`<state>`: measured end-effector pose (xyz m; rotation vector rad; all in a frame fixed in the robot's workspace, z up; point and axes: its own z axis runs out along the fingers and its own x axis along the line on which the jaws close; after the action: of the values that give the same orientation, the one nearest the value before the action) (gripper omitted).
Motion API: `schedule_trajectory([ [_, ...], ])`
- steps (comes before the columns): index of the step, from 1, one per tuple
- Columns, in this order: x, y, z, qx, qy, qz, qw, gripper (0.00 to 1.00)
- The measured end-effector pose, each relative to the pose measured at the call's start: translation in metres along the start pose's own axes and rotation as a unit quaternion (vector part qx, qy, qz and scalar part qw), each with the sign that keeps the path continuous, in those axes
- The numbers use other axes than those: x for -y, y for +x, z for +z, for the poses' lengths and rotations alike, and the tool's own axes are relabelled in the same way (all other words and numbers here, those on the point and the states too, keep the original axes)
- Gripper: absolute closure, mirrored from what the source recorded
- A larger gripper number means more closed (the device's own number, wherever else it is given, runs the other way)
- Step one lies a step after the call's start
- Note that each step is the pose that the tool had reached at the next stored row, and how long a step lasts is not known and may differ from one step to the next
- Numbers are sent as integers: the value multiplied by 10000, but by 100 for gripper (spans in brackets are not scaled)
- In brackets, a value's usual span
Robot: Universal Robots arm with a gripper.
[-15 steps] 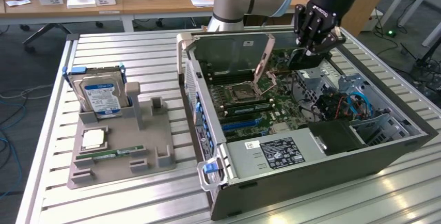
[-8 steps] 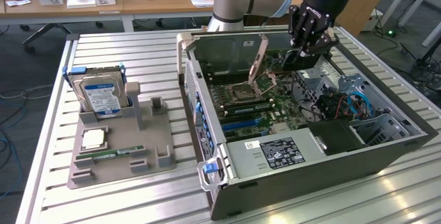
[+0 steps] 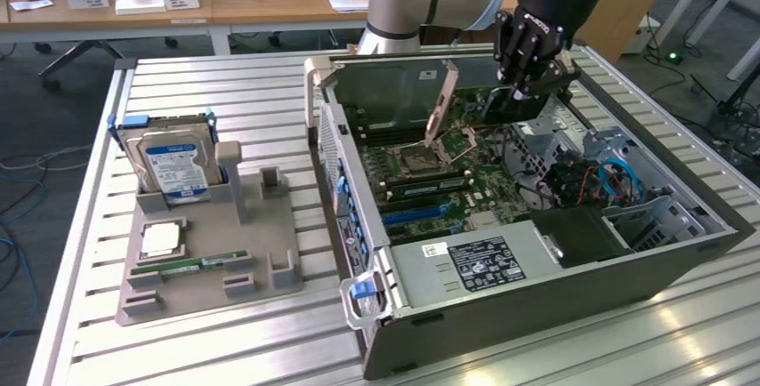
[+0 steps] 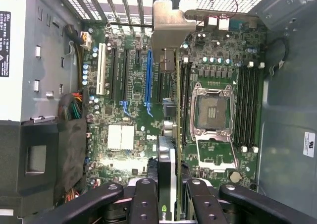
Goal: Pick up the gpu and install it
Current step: 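Insert the gpu into the slot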
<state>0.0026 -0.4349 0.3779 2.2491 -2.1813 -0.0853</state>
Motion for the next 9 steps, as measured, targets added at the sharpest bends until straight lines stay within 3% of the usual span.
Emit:
schedule_trajectory([
  [9,2,4,120,1,5,0,10000,73],
])
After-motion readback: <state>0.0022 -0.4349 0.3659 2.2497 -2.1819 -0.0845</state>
